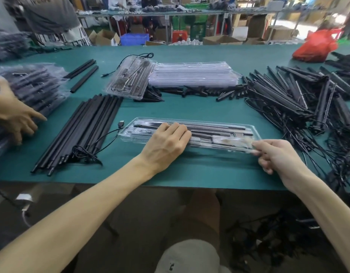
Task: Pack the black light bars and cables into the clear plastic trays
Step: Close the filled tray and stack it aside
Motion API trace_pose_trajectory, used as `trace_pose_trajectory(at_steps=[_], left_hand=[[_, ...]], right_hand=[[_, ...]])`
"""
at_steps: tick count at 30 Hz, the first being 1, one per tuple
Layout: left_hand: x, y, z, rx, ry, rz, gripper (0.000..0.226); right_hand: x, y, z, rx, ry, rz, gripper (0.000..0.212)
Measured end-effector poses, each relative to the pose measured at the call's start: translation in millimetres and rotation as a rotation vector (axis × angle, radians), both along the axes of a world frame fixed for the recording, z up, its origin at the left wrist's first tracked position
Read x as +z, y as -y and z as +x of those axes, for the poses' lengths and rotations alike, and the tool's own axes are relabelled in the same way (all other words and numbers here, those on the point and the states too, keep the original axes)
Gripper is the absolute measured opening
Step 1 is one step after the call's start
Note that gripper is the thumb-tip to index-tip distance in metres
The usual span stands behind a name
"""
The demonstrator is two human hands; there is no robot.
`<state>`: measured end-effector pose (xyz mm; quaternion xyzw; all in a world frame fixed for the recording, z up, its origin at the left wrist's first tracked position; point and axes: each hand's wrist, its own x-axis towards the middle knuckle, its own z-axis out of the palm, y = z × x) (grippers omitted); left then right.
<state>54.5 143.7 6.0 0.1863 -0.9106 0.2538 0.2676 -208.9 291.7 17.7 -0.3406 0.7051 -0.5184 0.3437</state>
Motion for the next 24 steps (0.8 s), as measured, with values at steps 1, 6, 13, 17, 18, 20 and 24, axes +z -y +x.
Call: trace_pose_trajectory(at_steps=[1, 6, 13, 17, 18, 20, 24], left_hand=[[1, 0, -2, 0.006, 0.006, -0.011, 0.013], [18, 4, -5, 0.013, 0.081, -0.063, 0.010], [47, 7, -7, 0.003, 0.120, -0.027, 0.011], [46, -1, -12, -0.025, 0.126, -0.068, 0.010], [45, -2, -12, -0.033, 0.117, -0.082, 0.010], [45, -4, -12, -0.041, 0.101, -0.110, 0.011], [43, -5, -10, -0.029, 0.103, -0.122, 0.009]], right_hand=[[0, 1, 1, -0.019, -0.004, 0.000, 0.022], [-2, 4, 13, -0.153, -0.445, -0.088, 0.044], [28, 16, 61, 0.000, -1.365, -0.343, 0.036], [30, 39, 89, 0.172, -1.590, -0.201, 0.029], [30, 44, 92, 0.197, -1.615, -0.192, 0.024], [28, 52, 96, 0.236, -1.632, -0.196, 0.025], [26, 61, 95, 0.263, -1.678, -0.232, 0.029]])
